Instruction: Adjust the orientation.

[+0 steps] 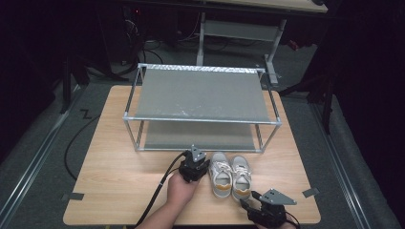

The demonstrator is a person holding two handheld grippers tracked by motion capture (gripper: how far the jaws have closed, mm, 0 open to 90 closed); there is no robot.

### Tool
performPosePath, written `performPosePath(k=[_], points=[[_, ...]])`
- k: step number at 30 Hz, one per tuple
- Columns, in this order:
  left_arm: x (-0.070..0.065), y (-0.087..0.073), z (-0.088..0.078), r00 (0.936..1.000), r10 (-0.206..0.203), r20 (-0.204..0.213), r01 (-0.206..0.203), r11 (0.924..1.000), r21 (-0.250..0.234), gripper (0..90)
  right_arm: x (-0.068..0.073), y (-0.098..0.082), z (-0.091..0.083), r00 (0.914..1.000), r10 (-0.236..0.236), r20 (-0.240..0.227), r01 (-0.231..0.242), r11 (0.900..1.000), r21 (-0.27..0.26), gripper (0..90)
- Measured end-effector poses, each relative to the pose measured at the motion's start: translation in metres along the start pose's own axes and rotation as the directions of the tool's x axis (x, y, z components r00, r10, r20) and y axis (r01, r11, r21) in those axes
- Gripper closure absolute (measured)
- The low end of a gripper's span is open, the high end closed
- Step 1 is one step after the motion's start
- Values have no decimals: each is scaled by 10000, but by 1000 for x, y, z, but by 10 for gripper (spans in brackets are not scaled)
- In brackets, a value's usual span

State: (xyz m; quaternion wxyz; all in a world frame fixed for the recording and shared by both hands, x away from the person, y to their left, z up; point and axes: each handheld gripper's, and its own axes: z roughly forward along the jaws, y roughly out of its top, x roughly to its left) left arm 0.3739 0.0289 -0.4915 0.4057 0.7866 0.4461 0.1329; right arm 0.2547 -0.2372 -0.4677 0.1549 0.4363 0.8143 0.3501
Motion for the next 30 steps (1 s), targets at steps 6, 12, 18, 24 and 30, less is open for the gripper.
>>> performPosePath(k=[6, 12, 18, 24, 30], points=[[1, -1, -1, 9999, -95, 36, 95, 10000, -25, 723, 1, 5, 6, 9994, -116, 334, 118, 9999, -64, 453], [2, -10, -14, 9999, -4, 114, 4, 10000, 25, 643, -2, 3, -1, 10000, -48, 22, 48, 9998, -207, 448], [-18, -24, -25, 9946, 505, 904, -557, 9969, 551, 695, -15, 3, -19, 9993, 360, 125, -346, 9948, -961, 454], [-33, -25, -26, 9912, 826, 1039, -874, 9953, 426, 756, -36, 0, -24, 9920, 923, 866, -832, 9912, -1030, 462], [-30, -24, -24, 9908, 801, 1091, -848, 9956, 394, 718, -51, -4, -23, 9842, 1252, 1249, -1131, 9886, -997, 459]])
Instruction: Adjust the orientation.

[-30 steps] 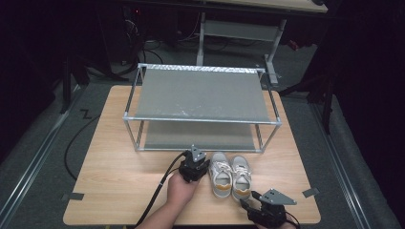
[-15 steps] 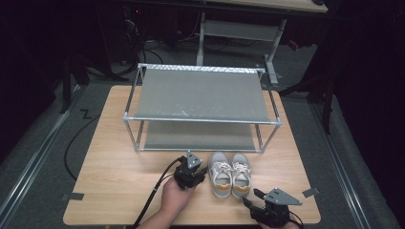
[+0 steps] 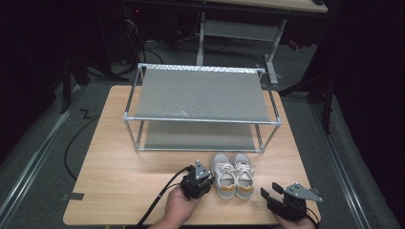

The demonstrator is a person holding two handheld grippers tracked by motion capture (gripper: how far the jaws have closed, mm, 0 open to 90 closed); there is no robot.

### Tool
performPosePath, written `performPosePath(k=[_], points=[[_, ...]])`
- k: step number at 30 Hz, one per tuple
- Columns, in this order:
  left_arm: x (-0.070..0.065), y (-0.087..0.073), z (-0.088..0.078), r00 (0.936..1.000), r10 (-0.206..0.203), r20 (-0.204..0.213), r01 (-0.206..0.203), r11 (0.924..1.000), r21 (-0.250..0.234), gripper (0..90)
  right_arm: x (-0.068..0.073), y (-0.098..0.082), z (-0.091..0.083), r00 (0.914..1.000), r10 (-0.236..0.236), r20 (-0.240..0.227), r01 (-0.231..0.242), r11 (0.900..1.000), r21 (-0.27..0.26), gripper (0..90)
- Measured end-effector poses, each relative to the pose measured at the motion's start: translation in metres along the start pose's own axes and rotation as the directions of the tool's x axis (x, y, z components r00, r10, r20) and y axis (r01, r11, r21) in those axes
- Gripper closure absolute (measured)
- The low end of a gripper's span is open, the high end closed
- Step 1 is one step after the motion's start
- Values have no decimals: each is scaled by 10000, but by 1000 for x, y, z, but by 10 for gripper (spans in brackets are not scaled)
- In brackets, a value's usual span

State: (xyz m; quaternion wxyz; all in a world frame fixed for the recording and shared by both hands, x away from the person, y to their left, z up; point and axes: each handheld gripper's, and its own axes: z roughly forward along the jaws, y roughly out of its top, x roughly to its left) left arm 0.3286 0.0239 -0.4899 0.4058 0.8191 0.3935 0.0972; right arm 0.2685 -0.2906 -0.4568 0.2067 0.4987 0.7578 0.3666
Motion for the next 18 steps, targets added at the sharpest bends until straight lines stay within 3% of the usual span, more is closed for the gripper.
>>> performPosePath(k=[4, 10, 12, 15, 17, 18], points=[[12, 5, -17, 9997, 39, -257, -46, 9997, -253, 616, -6, 1, 2, 9992, 316, 258, -318, 9995, 56, 457], [39, 10, -89, 9968, 128, -785, -246, 9882, -1512, 487, -13, 4, 15, 9920, 737, 1026, -838, 9917, 979, 454], [45, 4, -110, 9978, 12, -659, -120, 9864, -1637, 433, -15, 8, 21, 9869, 755, 1426, -963, 9847, 1451, 467], [51, -10, -129, 9974, 84, -723, -220, 9817, -1889, 422, -15, 17, 29, 9802, 431, 1932, -867, 9709, 2234, 452], [53, -19, -134, 9966, 80, -818, -252, 9772, -2108, 415, -14, 26, 33, 9772, 300, 2102, -911, 9535, 2874, 413], [56, -20, -136, 9979, 41, -649, -180, 9762, -2163, 419, -14, 31, 34, 9753, 304, 2189, -1010, 9423, 3191, 402]])
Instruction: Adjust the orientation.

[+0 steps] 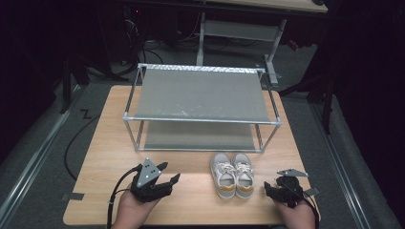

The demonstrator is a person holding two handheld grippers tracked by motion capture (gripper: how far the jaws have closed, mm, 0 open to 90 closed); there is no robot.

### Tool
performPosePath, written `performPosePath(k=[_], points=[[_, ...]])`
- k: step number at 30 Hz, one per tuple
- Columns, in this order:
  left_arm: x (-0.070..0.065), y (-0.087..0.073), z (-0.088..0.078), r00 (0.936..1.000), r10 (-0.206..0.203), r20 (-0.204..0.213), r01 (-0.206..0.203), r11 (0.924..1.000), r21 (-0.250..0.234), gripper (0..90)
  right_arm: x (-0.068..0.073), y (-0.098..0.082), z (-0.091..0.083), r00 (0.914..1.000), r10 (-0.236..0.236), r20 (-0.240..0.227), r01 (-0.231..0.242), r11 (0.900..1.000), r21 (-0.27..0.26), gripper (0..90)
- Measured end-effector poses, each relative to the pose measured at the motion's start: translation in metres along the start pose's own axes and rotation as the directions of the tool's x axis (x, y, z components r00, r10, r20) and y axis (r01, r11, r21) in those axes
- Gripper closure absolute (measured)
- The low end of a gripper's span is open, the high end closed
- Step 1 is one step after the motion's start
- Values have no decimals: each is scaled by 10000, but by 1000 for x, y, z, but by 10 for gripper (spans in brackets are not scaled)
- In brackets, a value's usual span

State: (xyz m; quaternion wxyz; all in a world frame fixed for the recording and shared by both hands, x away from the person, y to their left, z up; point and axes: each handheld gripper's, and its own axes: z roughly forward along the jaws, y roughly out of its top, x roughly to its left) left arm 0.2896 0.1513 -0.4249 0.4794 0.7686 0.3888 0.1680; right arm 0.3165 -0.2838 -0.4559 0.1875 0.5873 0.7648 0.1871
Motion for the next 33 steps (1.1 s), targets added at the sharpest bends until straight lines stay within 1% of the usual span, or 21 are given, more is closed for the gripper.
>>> performPosePath(k=[1, 3, 5, 7, 9, 11, 13, 15, 16, 17, 18, 20, 21, 22, 23, 25, 26, 28, 29, 30, 33], points=[[3, 2, -3, 9998, -94, 172, 96, 9999, -106, 418, 0, 5, 0, 9999, 19, 107, -21, 9997, 243, 400], [7, 5, -9, 9995, 71, 304, -56, 9988, -480, 414, 2, 13, 0, 9991, -33, 420, 4, 9977, 674, 397], [9, 2, -9, 9989, 192, 439, -172, 9988, -465, 414, 3, 19, 2, 9982, -84, 594, 14, 9932, 1168, 397], [9, 0, -6, 9981, 355, 500, -338, 9989, -336, 403, 4, 24, 6, 9981, -7, 608, -93, 9862, 1653, 396], [10, -1, -5, 9976, 247, 645, -228, 9993, -310, 390, 6, 28, 11, 9976, 78, 684, -210, 9807, 1945, 390], [10, -2, -5, 9970, 166, 757, -139, 9992, -362, 389, 6, 33, 14, 9969, 427, 659, -558, 9757, 2118, 402], [9, -2, -7, 9969, 282, 741, -254, 9989, -389, 390, 7, 39, 16, 9954, 631, 724, -792, 9657, 2471, 408], [8, -1, -8, 9968, 431, 677, -402, 9982, -436, 389, 8, 45, 18, 9948, 721, 723, -904, 9511, 2953, 411], [8, -1, -8, 9969, 438, 653, -407, 9981, -472, 389, 9, 49, 19, 9945, 744, 738, -945, 9413, 3241, 417], [9, -1, -8, 9970, 427, 650, -396, 9980, -489, 389, 8, 53, 20, 9950, 669, 741, -891, 9300, 3565, 414], [9, -1, -7, 9971, 399, 654, -368, 9982, -476, 389, 10, 57, 21, 9947, 654, 795, -918, 9130, 3975, 411], [10, -2, -6, 9971, 390, 650, -363, 9985, -420, 387, 7, 62, 25, 9935, 1051, 443, -1136, 8781, 4648, 385], [10, -3, -5, 9971, 379, 655, -356, 9987, -362, 384, 7, 64, 27, 9879, 1457, 524, -1523, 8533, 4987, 379], [10, -3, -5, 9972, 344, 665, -324, 9990, -312, 382, 5, 65, 28, 9855, 1580, 611, -1666, 8394, 5174, 378], [11, -4, -5, 9973, 324, 664, -305, 9991, -292, 381, 2, 66, 29, 9853, 1593, 615, -1674, 8306, 5312, 377], [12, -4, -4, 9974, 272, 672, -253, 9993, -289, 381, 1, 69, 31, 9846, 1626, 638, -1701, 8089, 5629, 372], [12, -4, -5, 9974, 251, 672, -232, 9993, -296, 381, 1, 69, 31, 9873, 1497, 533, -1528, 8021, 5773, 364], [12, -4, -4, 9974, 251, 673, -232, 9993, -283, 381, 2, 71, 33, 9895, 1356, 491, -1370, 7782, 6129, 360], [12, -4, -4, 9974, 260, 677, -242, 9993, -271, 381, 2, 71, 33, 9909, 1262, 476, -1283, 7735, 6206, 354], [12, -4, -4, 9973, 274, 677, -257, 9993, -257, 381, 2, 72, 34, 9907, 1268, 494, -1293, 7637, 6325, 345], [12, -5, -4, 9971, 268, 712, -251, 9994, -245, 382, 3, 74, 36, 9873, 1456, 632, -1515, 7447, 6500, 330]])
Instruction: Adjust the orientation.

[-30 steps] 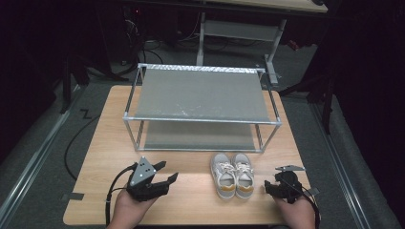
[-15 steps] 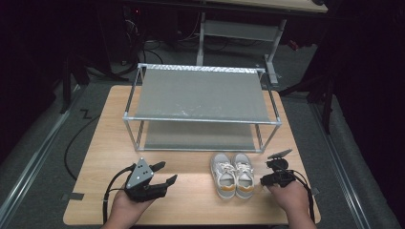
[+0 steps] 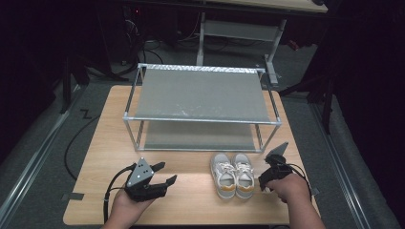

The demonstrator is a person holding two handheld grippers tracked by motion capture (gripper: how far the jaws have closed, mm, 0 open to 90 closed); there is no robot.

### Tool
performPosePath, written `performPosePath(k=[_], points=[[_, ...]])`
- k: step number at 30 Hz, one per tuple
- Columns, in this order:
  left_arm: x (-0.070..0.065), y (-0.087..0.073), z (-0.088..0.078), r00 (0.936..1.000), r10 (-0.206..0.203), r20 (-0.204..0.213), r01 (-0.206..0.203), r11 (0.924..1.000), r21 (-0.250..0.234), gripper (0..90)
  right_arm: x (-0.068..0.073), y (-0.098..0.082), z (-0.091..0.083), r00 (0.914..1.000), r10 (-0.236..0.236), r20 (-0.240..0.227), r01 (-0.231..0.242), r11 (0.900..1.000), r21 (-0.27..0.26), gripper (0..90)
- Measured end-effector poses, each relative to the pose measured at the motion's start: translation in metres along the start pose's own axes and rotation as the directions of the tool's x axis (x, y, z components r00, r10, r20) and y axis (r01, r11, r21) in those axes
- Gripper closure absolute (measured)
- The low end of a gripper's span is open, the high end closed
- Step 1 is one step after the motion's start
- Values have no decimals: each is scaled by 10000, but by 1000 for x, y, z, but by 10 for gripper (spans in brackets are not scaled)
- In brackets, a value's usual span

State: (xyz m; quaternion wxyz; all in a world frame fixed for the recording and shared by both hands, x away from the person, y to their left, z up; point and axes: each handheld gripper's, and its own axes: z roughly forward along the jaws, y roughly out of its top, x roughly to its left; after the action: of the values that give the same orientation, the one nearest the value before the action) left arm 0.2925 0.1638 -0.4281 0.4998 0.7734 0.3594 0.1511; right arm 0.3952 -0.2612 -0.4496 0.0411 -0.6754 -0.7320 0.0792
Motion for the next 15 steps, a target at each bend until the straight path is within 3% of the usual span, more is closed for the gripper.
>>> performPosePath(k=[8, 10, 12, 15], points=[[0, -2, -2, 9998, -157, 153, 156, 9998, 83, 382, 6, -1, 3, 9995, 307, -44, -308, 9995, -93, 233], [0, -2, -2, 9996, -179, 206, 177, 9998, 89, 382, 5, -1, 3, 9992, 386, -55, -386, 9991, -145, 254], [1, -2, -1, 9995, -177, 243, 174, 9998, 128, 382, 4, -1, -1, 9985, 547, 11, -547, 9985, -71, 344], [1, -2, 2, 9994, -186, 281, 180, 9996, 214, 382, 5, -1, -11, 9982, 589, 68, -587, 9978, -296, 334]])
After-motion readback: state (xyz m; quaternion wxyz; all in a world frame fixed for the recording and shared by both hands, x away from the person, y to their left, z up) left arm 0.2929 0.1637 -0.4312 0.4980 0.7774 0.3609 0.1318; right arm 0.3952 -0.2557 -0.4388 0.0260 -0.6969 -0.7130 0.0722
